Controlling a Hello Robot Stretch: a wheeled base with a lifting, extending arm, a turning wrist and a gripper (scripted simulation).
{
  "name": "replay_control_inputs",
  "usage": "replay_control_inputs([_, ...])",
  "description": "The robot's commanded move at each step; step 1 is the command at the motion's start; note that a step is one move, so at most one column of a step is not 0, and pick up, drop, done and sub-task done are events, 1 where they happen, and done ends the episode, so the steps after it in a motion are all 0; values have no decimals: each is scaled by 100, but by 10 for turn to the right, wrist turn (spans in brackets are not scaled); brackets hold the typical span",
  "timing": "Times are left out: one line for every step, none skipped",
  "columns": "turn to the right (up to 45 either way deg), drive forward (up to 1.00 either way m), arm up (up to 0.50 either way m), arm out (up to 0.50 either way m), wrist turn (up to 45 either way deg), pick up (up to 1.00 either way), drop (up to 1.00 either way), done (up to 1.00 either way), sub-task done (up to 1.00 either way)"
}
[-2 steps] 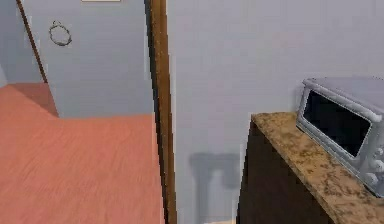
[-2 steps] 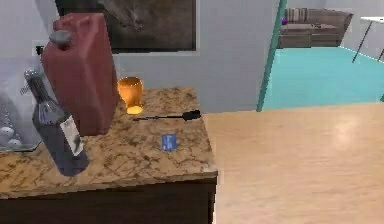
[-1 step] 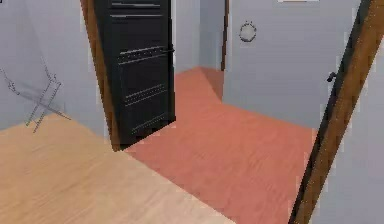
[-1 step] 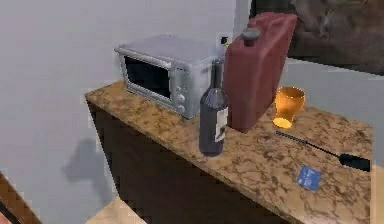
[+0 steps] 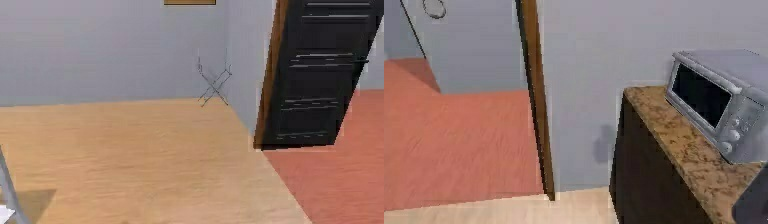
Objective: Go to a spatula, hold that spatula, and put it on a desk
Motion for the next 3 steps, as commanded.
replay_control_inputs([-450,0,0,0,0,0,0,0,0])
replay_control_inputs([-330,0,0,0,0,0,0,0,0])
replay_control_inputs([0,45,0,0,0,0,0,0,0])
